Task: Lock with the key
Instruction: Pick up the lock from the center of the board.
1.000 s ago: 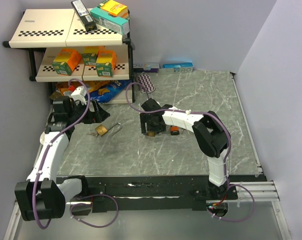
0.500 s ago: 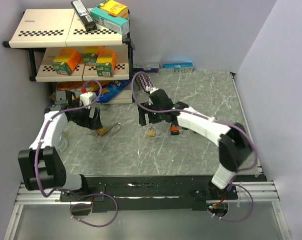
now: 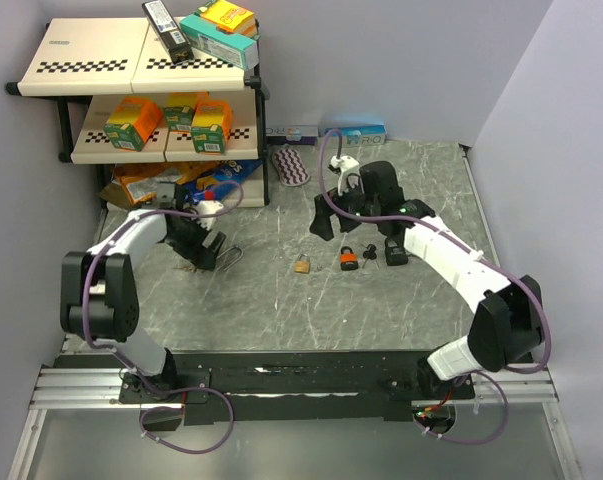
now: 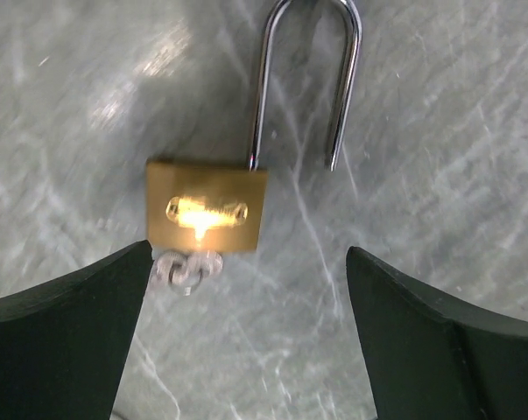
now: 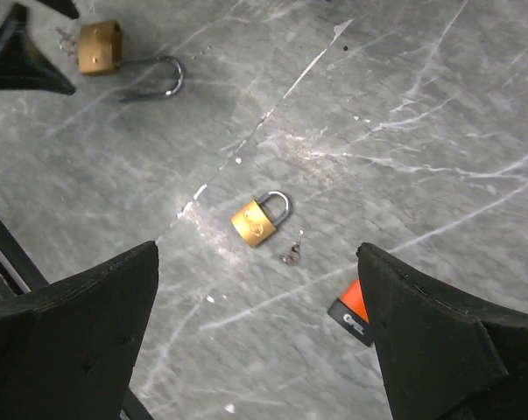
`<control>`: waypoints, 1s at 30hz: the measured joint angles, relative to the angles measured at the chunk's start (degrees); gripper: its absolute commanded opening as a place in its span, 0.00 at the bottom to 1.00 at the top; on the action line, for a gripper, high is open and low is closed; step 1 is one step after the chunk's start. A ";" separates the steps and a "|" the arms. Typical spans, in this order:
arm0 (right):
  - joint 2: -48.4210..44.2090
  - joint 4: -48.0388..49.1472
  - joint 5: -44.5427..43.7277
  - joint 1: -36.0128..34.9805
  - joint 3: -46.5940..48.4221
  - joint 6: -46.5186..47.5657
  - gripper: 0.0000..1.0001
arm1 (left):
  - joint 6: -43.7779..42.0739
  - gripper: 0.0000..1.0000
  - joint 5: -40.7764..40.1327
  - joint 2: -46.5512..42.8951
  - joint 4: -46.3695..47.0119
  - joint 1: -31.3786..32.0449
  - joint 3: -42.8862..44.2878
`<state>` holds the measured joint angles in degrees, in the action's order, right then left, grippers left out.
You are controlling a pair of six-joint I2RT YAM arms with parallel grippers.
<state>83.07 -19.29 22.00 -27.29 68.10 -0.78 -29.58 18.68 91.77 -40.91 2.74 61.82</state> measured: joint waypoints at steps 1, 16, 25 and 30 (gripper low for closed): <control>-0.61 -0.13 0.11 0.31 -0.37 1.07 1.00 | -0.13 0.98 -0.68 0.98 0.66 0.79 0.00; -12.48 -1.79 0.15 0.48 -2.21 6.84 1.00 | -1.75 0.91 -8.07 8.28 7.30 2.58 -0.55; -12.44 -2.10 4.59 1.09 -3.96 3.50 1.00 | 2.40 0.10 -7.02 8.90 8.15 2.64 0.11; -12.04 -2.45 6.08 1.09 -6.05 -0.59 0.96 | 10.19 0.01 -4.81 8.31 9.64 2.58 -0.20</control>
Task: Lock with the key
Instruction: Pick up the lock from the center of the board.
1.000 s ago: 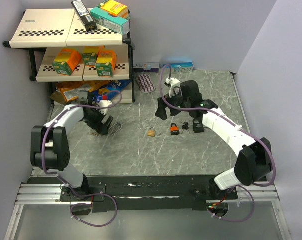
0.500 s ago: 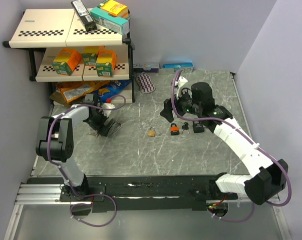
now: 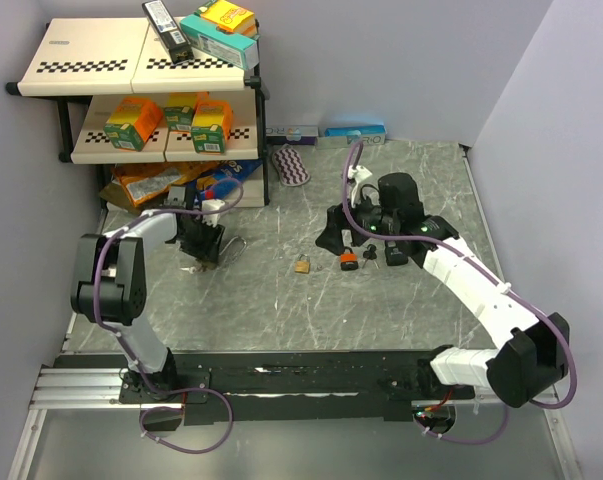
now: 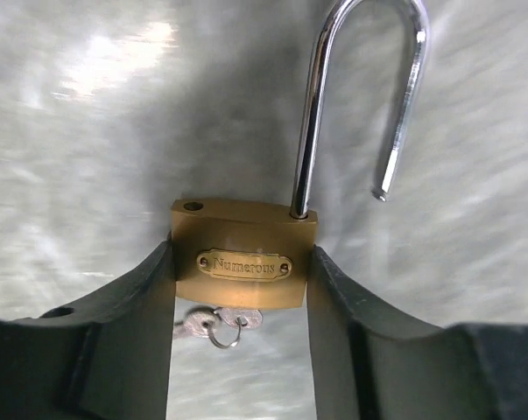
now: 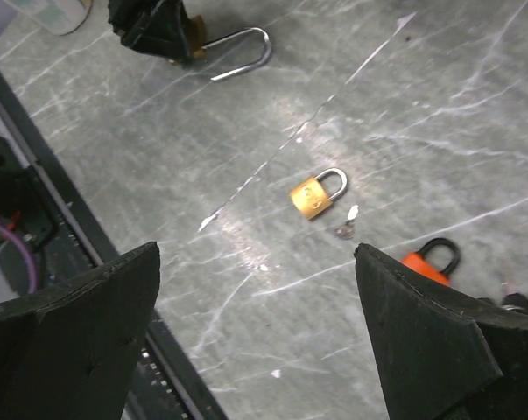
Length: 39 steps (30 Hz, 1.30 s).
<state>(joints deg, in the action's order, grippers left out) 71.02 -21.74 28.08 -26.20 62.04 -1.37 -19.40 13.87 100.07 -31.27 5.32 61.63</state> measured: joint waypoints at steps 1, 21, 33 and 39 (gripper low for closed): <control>0.20 0.04 0.52 0.00 -0.13 -0.74 0.95 | 2.03 0.01 0.98 -0.42 0.44 0.09 -0.48; 0.59 3.23 5.70 -4.11 -3.98 -11.58 0.89 | 67.04 0.01 21.99 -28.76 17.90 6.05 -17.27; 13.79 7.15 0.59 -12.44 6.19 -20.57 0.91 | 86.25 0.01 21.27 -28.79 20.48 7.48 -15.82; 18.08 5.75 -8.15 -15.96 13.64 -23.23 0.86 | 89.94 0.01 20.31 -28.79 19.50 7.52 -15.63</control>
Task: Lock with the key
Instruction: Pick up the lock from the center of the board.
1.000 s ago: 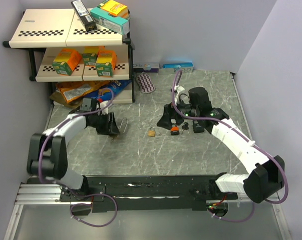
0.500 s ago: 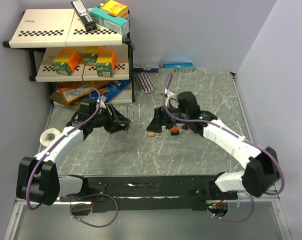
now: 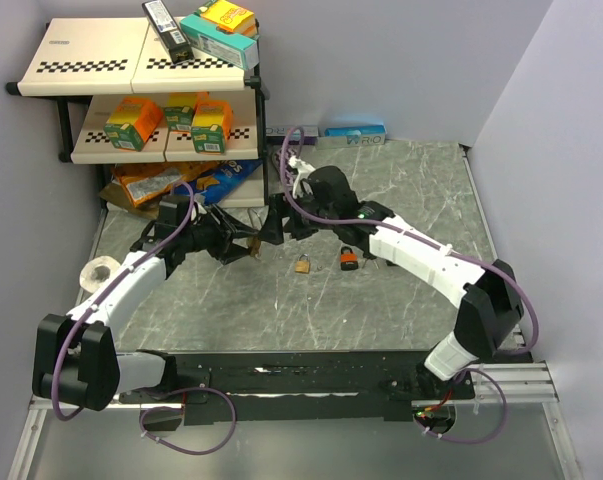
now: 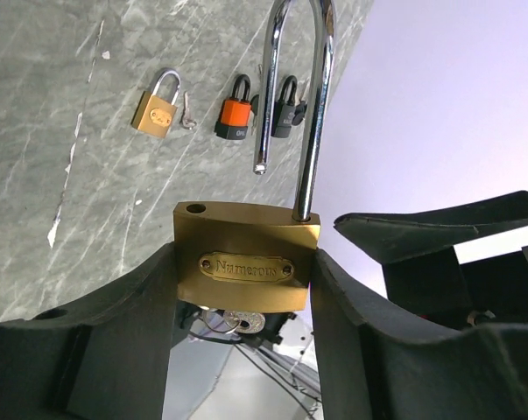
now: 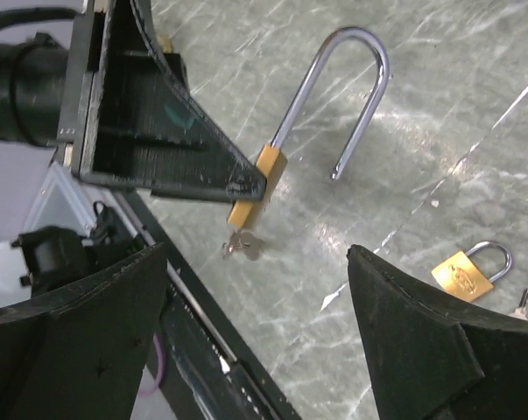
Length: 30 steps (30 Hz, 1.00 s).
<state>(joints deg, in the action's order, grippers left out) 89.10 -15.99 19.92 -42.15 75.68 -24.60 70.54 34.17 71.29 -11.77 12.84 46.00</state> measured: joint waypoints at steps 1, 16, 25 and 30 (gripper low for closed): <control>0.57 -0.04 -0.90 -0.42 0.63 -0.15 0.86 | 0.42 0.01 -0.02 0.00 -0.07 0.00 0.00; 4.63 0.37 -8.33 -4.20 1.25 -1.57 0.78 | 2.84 0.01 0.02 0.00 0.33 0.00 0.42; 8.79 0.94 -8.48 -5.11 2.03 -3.93 0.61 | 4.09 0.01 -0.39 0.24 0.44 0.00 0.42; 9.07 0.98 -8.15 -5.27 3.10 -4.74 0.49 | 4.74 0.01 -0.39 0.24 1.46 0.00 0.42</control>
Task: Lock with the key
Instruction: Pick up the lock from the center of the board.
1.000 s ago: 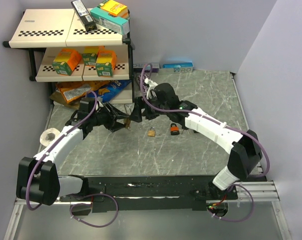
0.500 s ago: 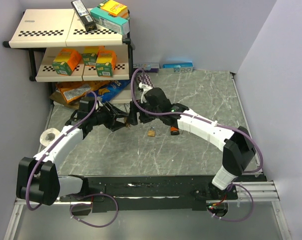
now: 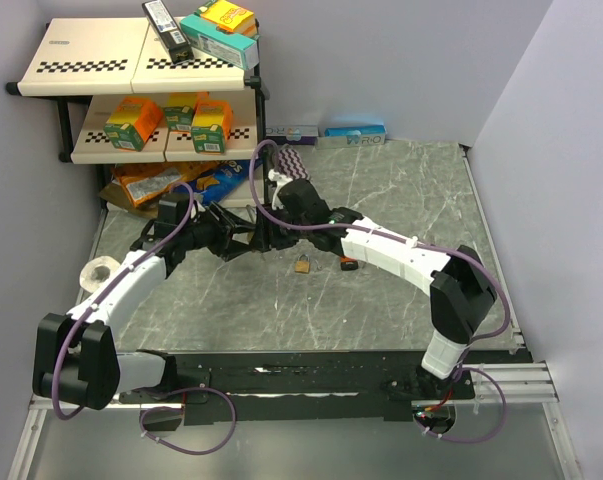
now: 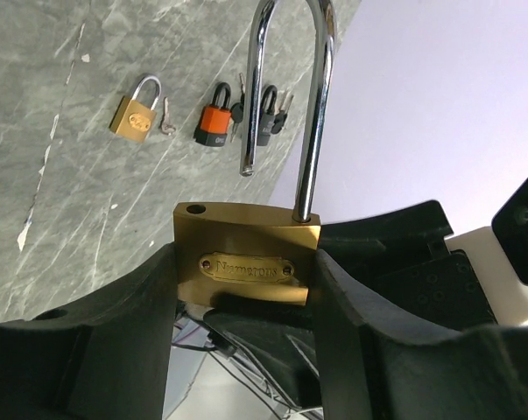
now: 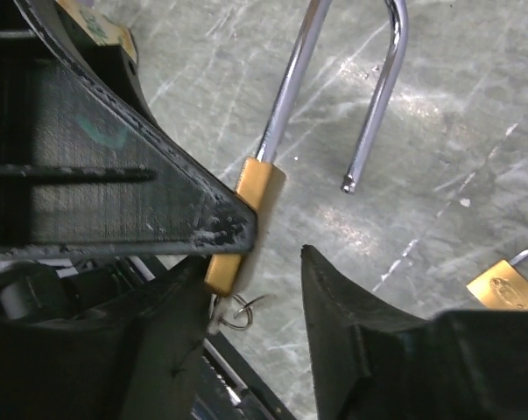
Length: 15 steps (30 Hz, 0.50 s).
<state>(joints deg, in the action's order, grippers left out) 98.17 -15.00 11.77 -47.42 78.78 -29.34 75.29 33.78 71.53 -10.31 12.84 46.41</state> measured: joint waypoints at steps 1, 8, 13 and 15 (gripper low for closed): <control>0.33 0.07 0.20 -0.04 0.46 -0.31 0.47 | 0.24 0.01 -0.04 0.00 0.24 0.00 0.00; 2.38 1.07 0.98 -0.24 2.01 -1.29 0.26 | 0.70 0.01 -0.68 0.09 0.63 0.04 0.00; 2.38 0.81 0.37 -0.42 2.03 -1.05 0.00 | 0.94 0.12 -1.20 0.28 0.61 0.07 0.00; 2.38 0.66 0.09 -0.44 2.03 -0.94 0.00 | 0.81 0.30 -1.29 0.33 0.48 0.09 0.00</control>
<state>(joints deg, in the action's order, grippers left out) 100.55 -14.35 11.86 -47.86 80.82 -30.28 76.09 32.49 71.85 -9.82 12.93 46.41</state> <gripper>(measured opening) 0.231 0.575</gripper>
